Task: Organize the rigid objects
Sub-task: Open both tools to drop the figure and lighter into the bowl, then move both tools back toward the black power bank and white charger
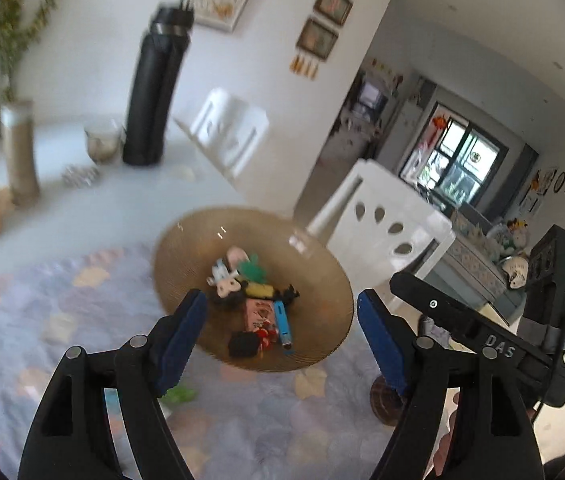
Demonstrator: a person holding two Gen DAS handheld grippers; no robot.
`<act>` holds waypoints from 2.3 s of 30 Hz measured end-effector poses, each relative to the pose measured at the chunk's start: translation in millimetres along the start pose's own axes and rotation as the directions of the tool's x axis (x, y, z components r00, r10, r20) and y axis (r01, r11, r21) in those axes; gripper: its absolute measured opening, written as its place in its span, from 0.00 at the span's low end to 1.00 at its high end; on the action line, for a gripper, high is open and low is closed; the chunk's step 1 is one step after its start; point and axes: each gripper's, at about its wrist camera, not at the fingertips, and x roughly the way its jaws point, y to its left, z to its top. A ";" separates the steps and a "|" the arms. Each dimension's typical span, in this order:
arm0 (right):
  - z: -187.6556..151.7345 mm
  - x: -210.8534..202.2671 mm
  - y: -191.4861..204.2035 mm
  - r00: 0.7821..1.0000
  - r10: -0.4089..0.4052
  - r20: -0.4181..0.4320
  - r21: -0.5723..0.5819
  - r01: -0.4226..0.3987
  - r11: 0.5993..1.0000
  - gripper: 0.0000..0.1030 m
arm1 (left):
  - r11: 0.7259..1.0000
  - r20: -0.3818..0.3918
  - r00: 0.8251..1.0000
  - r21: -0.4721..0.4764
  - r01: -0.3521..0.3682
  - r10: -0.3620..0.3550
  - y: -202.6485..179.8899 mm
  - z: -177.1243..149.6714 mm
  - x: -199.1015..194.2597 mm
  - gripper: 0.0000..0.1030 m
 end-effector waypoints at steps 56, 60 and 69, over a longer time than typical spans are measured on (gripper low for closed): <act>-175.7 93.9 99.1 0.934 -0.004 -0.356 -0.354 -0.131 0.926 0.83 | 0.862 -0.076 0.887 -0.210 -0.461 0.456 127.3 -179.6 -84.9 0.99; -165.2 95.0 110.3 0.884 -0.014 -0.468 -0.343 -0.167 0.924 0.83 | 0.857 -0.120 0.876 -0.183 -0.482 0.467 114.0 -159.9 -81.0 0.99; -145.8 126.6 132.9 0.872 -0.007 -0.490 -0.387 -0.210 0.898 0.83 | 0.844 -0.192 0.849 -0.133 -0.519 0.492 113.6 -127.3 -36.0 0.98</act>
